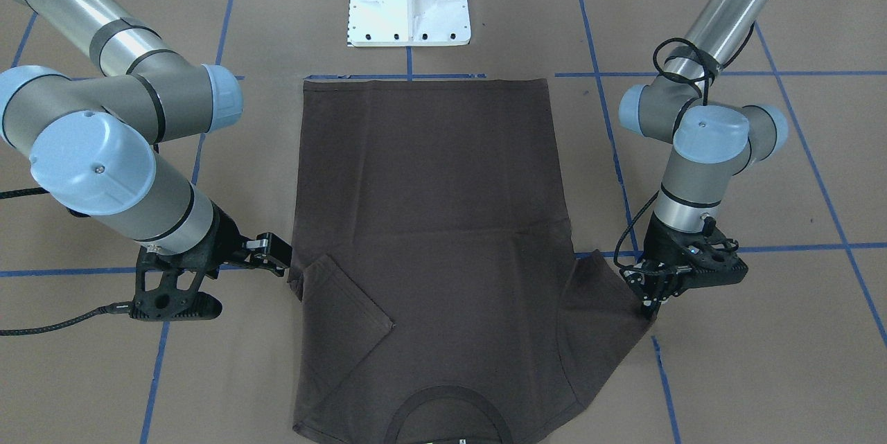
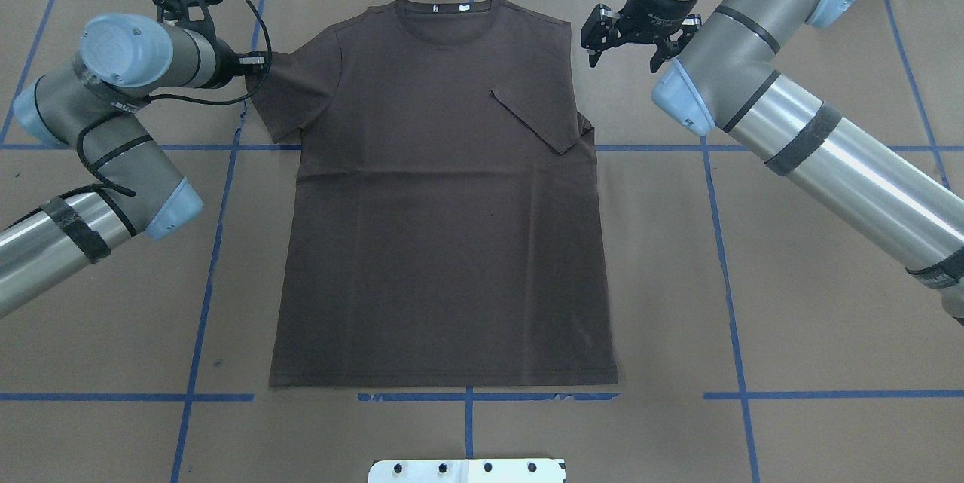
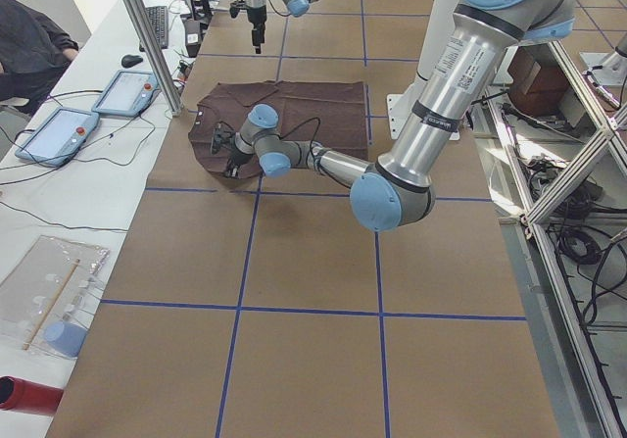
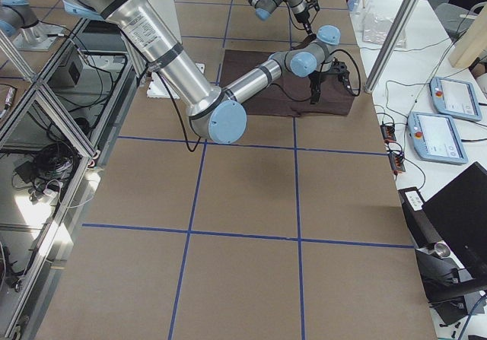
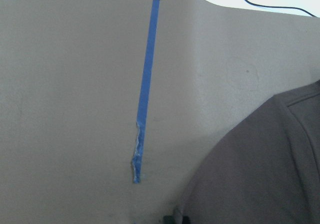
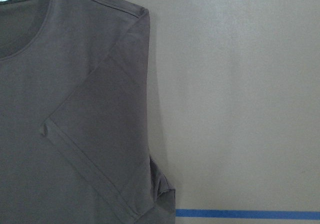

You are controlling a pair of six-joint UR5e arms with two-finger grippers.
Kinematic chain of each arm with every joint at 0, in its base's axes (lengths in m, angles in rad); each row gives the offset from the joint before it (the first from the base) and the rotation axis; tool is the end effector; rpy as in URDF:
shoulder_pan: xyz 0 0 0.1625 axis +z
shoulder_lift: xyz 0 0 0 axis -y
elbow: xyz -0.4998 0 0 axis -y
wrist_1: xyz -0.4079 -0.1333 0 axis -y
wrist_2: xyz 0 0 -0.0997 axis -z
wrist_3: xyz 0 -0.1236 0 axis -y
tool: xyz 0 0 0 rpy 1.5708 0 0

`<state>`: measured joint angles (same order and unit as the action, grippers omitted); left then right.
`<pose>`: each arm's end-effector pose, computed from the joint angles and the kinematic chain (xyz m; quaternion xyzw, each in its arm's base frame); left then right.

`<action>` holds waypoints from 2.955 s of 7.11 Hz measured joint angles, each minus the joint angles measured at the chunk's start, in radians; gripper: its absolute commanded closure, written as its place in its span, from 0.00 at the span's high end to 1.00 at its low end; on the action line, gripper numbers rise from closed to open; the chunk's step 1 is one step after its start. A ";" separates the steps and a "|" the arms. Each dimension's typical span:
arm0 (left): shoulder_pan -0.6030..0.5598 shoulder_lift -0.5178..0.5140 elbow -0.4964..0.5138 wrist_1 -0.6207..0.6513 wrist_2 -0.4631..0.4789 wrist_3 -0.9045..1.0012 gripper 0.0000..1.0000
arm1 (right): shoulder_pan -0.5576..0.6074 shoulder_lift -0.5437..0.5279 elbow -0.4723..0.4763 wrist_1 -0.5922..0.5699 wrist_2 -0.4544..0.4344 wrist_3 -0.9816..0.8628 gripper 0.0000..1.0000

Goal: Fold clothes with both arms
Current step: 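Grasp the sleeve nearest the left gripper and fold it inward over the body, then move both grippers to the shirt hem corners nearest the robot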

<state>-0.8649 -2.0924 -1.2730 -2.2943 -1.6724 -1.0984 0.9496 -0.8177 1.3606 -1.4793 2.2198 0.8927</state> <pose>0.4302 -0.6908 0.4962 0.2470 0.3855 -0.1506 0.8762 -0.4353 -0.7088 0.3366 0.0069 -0.4232 0.0233 0.9057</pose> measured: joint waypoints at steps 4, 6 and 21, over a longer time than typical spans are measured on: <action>0.046 -0.109 -0.007 0.124 -0.001 -0.096 0.00 | -0.005 -0.001 0.000 0.002 -0.007 -0.001 1.00; 0.106 -0.159 -0.007 0.167 0.001 -0.215 0.00 | -0.010 -0.005 0.000 0.003 -0.012 -0.001 1.00; 0.182 0.057 -0.477 0.454 -0.114 -0.030 1.00 | -0.538 -0.464 0.618 0.038 -0.441 0.592 1.00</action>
<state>-0.6830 -2.0354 -1.7501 -1.8407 -1.7867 -1.1280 0.4117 -1.2816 1.9788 -1.4416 1.7789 1.4850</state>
